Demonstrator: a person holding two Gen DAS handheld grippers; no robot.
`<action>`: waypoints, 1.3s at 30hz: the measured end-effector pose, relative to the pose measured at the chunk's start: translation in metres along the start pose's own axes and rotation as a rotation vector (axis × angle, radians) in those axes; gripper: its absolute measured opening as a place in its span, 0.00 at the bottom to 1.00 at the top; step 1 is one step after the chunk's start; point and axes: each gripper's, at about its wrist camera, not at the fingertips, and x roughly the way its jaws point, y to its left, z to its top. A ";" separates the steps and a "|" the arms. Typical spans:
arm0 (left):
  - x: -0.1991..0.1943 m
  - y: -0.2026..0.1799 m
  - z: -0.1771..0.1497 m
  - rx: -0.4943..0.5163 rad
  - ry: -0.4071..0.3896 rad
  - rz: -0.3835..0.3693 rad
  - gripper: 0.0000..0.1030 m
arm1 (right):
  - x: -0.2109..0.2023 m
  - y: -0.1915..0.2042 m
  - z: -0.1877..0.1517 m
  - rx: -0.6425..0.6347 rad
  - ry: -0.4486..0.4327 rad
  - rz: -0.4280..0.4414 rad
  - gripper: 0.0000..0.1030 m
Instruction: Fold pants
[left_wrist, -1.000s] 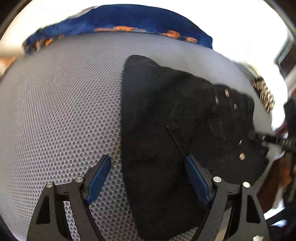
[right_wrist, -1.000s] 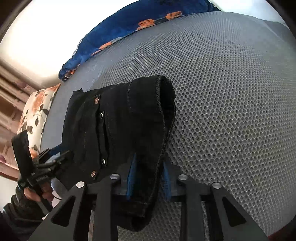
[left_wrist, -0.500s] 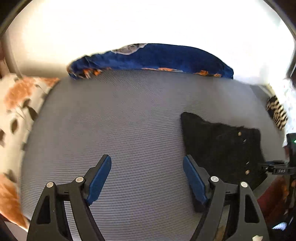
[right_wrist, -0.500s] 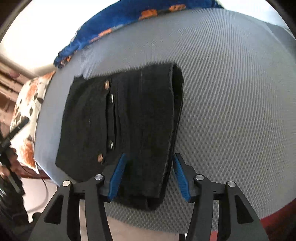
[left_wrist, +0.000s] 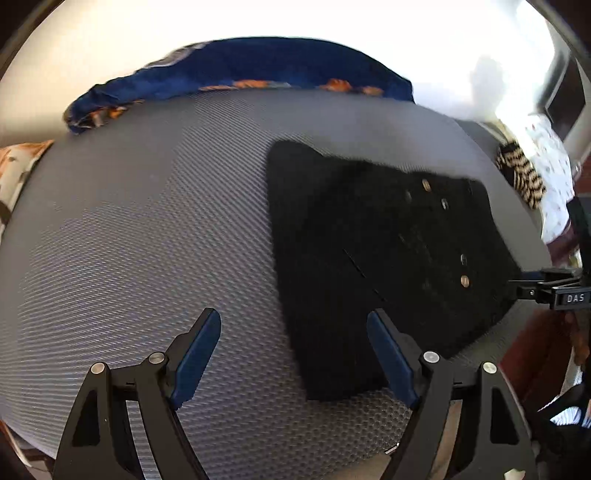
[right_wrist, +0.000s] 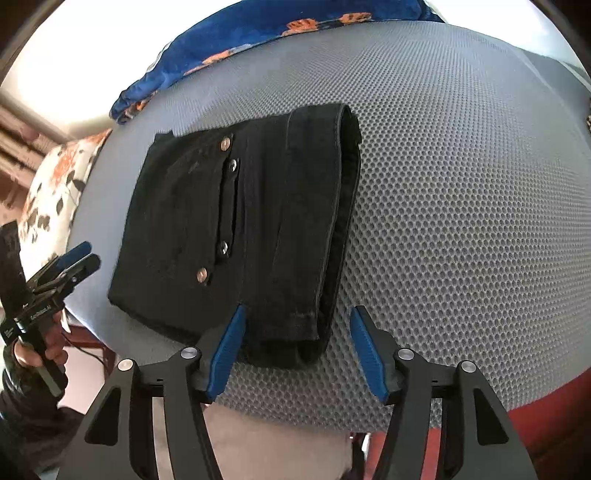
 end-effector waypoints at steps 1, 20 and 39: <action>0.006 -0.005 -0.003 0.018 0.010 0.006 0.76 | 0.004 0.000 -0.003 -0.011 0.016 -0.012 0.62; 0.022 0.017 -0.006 -0.104 0.021 -0.070 0.76 | 0.008 -0.008 0.003 -0.010 0.013 0.014 0.67; 0.054 0.032 0.030 -0.244 0.042 -0.201 0.62 | 0.022 -0.060 0.047 0.167 -0.073 0.273 0.66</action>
